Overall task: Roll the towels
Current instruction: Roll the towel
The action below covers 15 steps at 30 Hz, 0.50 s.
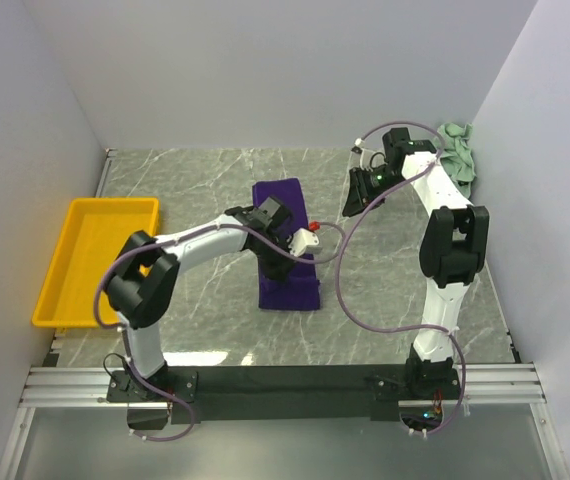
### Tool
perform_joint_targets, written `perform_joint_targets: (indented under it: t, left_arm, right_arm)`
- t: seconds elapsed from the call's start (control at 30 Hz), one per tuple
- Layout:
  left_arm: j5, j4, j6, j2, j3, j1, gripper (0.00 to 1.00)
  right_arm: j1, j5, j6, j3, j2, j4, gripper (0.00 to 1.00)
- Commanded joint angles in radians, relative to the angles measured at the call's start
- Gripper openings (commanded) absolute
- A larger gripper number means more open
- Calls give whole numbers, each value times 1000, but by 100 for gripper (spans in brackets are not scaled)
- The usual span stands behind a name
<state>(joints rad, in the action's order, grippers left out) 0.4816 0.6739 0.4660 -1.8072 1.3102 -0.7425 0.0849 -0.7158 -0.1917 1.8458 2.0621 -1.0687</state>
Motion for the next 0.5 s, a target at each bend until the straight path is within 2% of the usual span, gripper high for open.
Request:
perform_joint_targets:
  t: [0.0,0.03,0.13,0.2,0.23,0.27,0.3,0.33,0.37,0.47]
  left_arm:
    - [17,-8,0,-55,47,40,0]
    - [15,-17,2,-78,57,48,1]
    - [3,-42,2,-95,55,71,17]
    - [-1,-54,-6,-92,50,81,32]
    - [0,-56,-10,-78,52,87,45]
    - [2,-59,-16,-67,52,95,53]
    - [2,-65,-41,-49,50,116,55]
    - [17,-71,-56,3,38,132,58]
    - [35,-70,-69,38,31,147,66]
    - [8,-71,-55,211,-49,176,75]
  right_arm:
    - [-7,-30,-8,-16,-33,1,31]
    - [-7,-30,-11,-17,-31,-2,31]
    - [-8,-30,-15,-22,-30,-7,31]
    - [-7,-31,-12,-36,-36,-2,31]
    - [-7,-34,-8,-40,-39,0,31]
    - [-7,-45,-6,-49,-46,0,31]
    - [-7,-57,-3,-74,-54,10,31]
    - [-7,-74,8,-97,-69,25,30]
    - [-7,-89,14,-123,-110,42,29]
    - [15,-148,29,-223,-199,107,29]
